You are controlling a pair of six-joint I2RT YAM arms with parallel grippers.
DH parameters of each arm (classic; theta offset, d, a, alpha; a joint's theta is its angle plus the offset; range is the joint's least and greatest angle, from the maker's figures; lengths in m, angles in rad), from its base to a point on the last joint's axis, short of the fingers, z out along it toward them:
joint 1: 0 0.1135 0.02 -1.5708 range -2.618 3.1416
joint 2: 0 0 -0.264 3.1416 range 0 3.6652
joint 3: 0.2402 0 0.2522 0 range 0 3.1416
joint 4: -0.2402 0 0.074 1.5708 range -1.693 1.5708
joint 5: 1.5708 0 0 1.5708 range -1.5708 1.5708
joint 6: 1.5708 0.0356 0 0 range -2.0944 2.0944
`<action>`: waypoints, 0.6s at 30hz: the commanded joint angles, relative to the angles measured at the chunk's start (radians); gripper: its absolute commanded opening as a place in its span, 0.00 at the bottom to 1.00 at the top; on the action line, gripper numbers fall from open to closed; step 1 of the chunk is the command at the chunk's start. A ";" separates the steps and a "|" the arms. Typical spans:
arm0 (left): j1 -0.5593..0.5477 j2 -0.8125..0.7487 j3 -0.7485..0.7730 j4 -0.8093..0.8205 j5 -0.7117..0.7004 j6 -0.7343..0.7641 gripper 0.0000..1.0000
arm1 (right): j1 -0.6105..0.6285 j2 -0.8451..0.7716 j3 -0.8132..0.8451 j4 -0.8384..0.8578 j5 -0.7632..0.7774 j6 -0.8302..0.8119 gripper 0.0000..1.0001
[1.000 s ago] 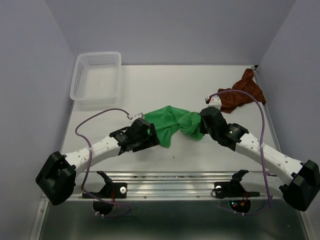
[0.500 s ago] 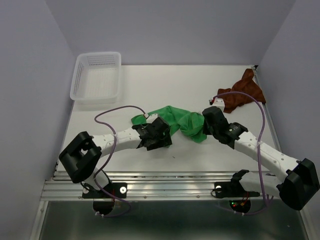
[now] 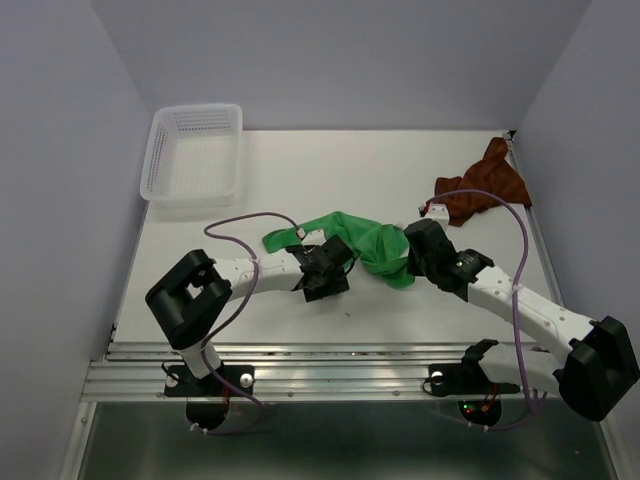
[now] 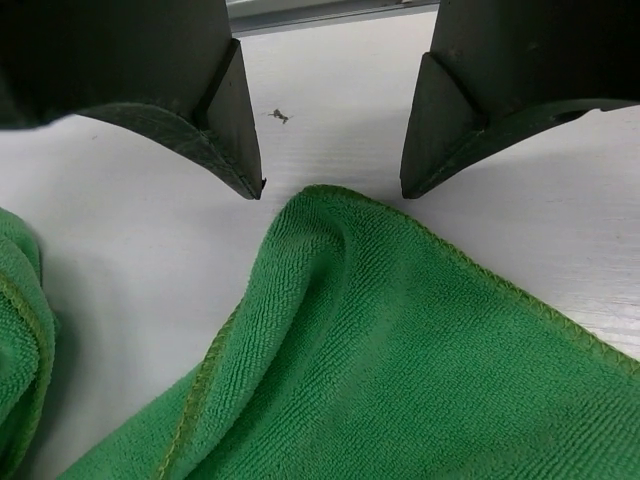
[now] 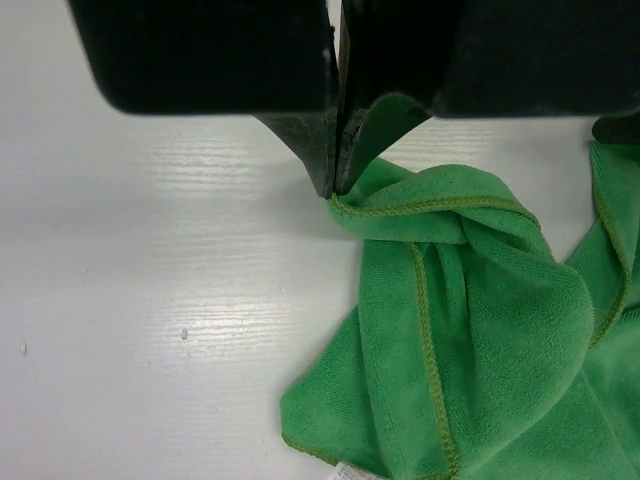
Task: Roll the towels
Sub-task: Flatten the towel
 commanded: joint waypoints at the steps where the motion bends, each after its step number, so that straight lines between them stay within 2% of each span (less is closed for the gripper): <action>1: -0.011 0.025 0.055 -0.099 -0.062 -0.068 0.68 | -0.017 -0.023 -0.003 0.027 0.012 0.015 0.01; 4: -0.012 0.048 0.076 -0.118 -0.078 -0.080 0.68 | -0.017 -0.021 -0.004 0.028 0.015 0.012 0.01; 15: -0.012 0.147 0.144 -0.096 -0.044 -0.033 0.51 | -0.026 0.000 -0.001 0.044 0.001 -0.002 0.01; 16: -0.012 0.150 0.145 -0.099 -0.046 -0.033 0.46 | -0.026 0.002 0.000 0.045 0.001 -0.005 0.01; 18: -0.014 0.152 0.148 -0.098 -0.047 -0.027 0.42 | -0.026 0.005 0.002 0.048 0.003 -0.008 0.01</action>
